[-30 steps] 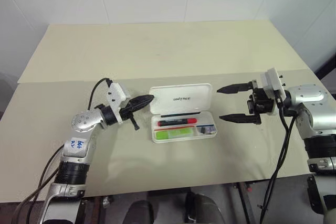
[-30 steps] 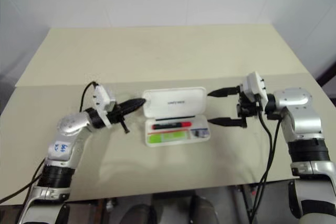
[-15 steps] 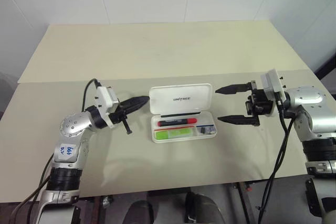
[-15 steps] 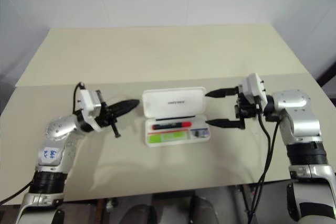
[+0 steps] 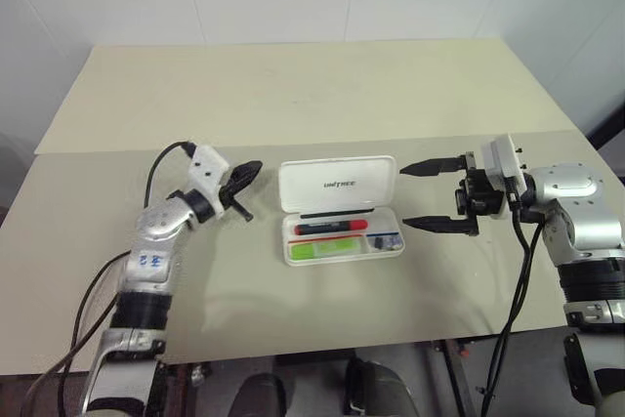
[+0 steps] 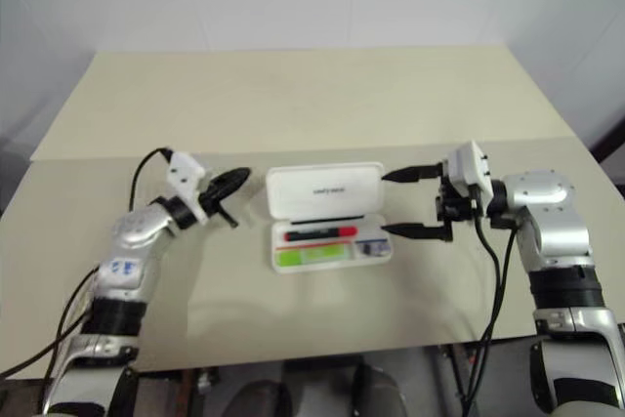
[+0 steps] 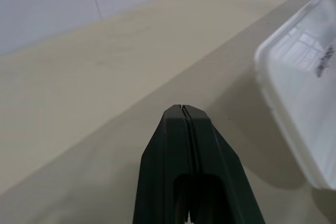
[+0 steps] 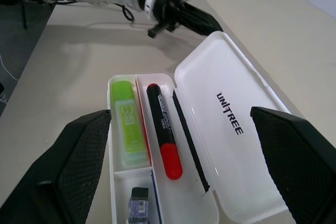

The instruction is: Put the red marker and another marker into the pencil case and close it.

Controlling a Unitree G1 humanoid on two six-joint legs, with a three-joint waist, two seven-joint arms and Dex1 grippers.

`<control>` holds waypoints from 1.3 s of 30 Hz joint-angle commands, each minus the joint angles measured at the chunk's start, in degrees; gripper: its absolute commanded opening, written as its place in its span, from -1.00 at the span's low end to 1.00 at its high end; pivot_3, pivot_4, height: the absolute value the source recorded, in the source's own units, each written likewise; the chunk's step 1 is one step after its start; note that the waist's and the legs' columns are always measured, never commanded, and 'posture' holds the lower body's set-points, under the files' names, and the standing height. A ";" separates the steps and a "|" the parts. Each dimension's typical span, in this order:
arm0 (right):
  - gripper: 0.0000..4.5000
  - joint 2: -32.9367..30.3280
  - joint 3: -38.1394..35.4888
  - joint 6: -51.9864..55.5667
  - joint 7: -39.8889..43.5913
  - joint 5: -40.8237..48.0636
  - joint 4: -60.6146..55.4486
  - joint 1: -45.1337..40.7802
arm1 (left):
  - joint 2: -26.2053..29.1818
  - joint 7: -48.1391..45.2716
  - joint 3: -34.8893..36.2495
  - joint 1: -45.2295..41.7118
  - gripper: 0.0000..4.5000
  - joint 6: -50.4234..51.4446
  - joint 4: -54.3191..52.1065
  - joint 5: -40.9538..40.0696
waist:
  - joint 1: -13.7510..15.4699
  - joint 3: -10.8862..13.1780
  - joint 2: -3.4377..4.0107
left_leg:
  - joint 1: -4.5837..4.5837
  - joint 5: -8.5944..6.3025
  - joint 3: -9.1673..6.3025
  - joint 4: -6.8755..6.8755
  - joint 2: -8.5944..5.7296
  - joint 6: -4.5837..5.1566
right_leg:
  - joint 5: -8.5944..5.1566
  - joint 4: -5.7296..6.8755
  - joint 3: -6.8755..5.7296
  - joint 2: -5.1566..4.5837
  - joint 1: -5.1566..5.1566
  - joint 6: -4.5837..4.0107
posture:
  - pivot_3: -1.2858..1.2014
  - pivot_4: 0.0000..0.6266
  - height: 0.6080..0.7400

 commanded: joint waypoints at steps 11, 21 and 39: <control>1.00 -0.45 -2.16 1.02 -1.03 1.21 -4.03 1.45 | -2.66 -16.57 -1.12 -0.90 -0.99 -7.30 -7.83 -10.31 | 0.15 0.00 -0.01 | -0.02 0.00 -0.02 -0.03 0.01 0.00 | 0.00 -0.02 -0.07 0.00 -0.02 0.01 | 0.03 -0.52 1.00; 1.00 -1.16 -5.91 3.74 -2.14 4.69 -6.00 1.87 | 3.12 -25.37 -7.48 -0.37 -0.99 -6.41 -9.23 -6.46 | 0.71 0.00 -0.01 | -0.02 0.00 -0.02 0.23 0.02 0.00 | 0.00 -0.01 -0.01 0.00 0.09 0.01 | 0.03 -0.52 1.00; 1.00 -0.67 -6.54 6.91 -4.45 4.49 -8.62 1.67 | 5.85 -28.06 -17.55 -2.74 -0.99 2.92 -8.10 3.20 | 0.66 0.00 0.00 | -0.03 0.00 -0.01 0.23 0.04 0.01 | 0.00 -0.01 -0.02 0.01 0.08 0.01 | 0.03 -0.52 1.00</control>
